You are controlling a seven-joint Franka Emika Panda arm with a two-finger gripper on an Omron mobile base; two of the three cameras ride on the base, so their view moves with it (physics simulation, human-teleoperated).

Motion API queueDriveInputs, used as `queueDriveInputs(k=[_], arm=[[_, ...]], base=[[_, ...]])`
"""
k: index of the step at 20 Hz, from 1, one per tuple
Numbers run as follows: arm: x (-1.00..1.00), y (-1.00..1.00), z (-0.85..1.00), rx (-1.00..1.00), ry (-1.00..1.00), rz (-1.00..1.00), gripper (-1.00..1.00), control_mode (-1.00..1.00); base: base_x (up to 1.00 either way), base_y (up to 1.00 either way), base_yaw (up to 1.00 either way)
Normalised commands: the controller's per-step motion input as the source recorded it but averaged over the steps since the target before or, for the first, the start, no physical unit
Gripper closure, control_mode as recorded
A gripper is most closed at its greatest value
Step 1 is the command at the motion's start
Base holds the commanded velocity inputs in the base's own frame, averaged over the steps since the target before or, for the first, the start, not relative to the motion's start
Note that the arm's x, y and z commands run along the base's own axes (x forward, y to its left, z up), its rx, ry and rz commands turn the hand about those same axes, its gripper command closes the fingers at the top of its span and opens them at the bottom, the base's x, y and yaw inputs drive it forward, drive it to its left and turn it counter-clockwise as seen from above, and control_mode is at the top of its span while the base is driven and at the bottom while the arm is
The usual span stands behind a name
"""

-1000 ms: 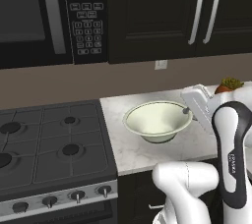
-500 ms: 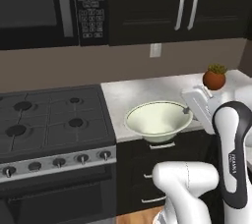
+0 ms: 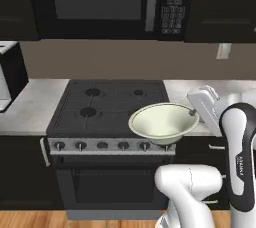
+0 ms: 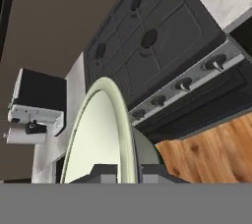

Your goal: Pick the cup and bowl from the counter and place them on the counter next to the sink.

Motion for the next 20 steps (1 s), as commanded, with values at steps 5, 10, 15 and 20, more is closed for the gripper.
queueDriveInputs(k=[5,10,15,20], arm=[[0.0,0.0,0.0,0.0,0.0,0.0,1.0,1.0],[0.0,0.0,0.0,0.0,0.0,0.0,1.0,1.0],[0.0,0.0,0.0,0.0,0.0,0.0,1.0,1.0],[0.0,0.0,0.0,0.0,0.0,0.0,1.0,1.0]], base=[[-0.3,0.87,0.57],[-0.18,0.6,0.57],[-0.07,0.51,0.66],[-0.11,0.6,0.66]])
